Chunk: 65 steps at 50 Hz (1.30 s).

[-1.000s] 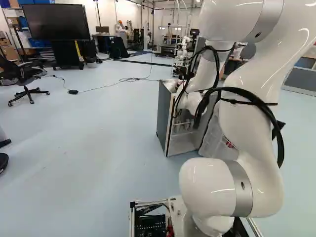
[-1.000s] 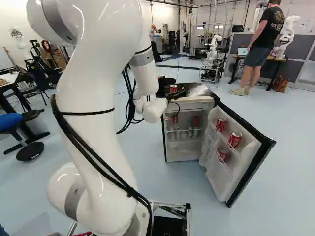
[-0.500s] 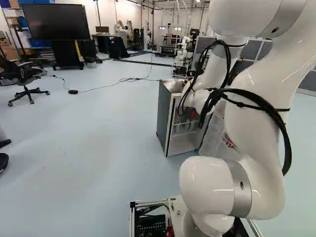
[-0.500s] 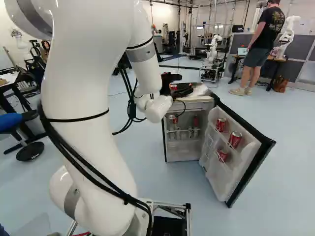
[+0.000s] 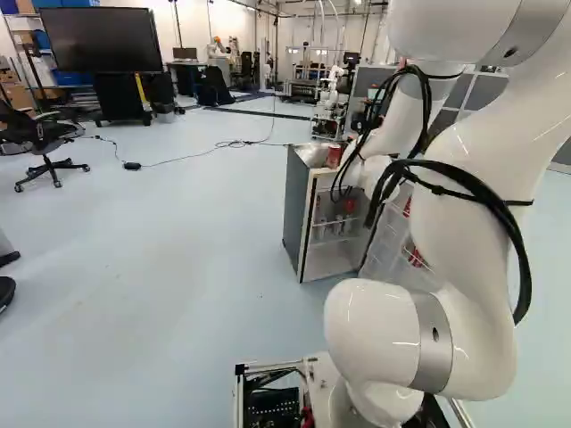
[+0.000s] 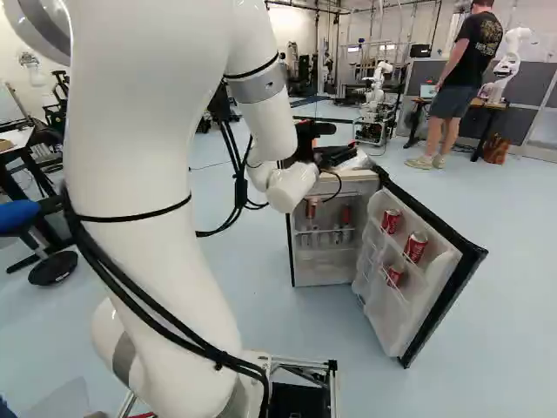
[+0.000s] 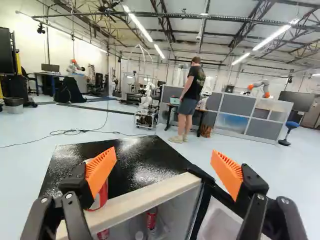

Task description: Grab a drink from the fridge

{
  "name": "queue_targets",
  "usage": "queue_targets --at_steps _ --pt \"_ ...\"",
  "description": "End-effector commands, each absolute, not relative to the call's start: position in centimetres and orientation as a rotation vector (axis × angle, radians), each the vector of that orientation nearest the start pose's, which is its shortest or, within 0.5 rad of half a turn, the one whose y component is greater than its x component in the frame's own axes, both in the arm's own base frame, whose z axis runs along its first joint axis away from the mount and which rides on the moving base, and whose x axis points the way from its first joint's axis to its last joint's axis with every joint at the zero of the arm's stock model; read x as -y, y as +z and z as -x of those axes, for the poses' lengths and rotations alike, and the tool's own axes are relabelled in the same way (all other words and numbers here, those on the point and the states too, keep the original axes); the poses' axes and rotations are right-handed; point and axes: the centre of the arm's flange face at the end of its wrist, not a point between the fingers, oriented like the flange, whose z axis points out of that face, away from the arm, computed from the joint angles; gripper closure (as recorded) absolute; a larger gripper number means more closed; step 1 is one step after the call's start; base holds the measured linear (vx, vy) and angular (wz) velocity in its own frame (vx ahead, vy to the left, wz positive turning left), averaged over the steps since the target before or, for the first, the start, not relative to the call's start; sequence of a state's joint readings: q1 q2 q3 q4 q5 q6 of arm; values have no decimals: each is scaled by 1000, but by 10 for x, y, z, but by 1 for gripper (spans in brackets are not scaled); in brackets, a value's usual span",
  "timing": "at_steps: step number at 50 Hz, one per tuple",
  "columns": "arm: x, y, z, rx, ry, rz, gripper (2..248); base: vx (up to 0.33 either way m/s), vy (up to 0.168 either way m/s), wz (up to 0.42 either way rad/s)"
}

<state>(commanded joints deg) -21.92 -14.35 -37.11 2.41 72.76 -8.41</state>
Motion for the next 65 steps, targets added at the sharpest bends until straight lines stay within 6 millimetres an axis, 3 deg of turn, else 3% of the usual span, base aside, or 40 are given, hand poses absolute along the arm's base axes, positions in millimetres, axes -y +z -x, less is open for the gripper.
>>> queue_targets --at_steps 65 --pt "289 408 -451 -608 -2604 2518 3 0 0 0"
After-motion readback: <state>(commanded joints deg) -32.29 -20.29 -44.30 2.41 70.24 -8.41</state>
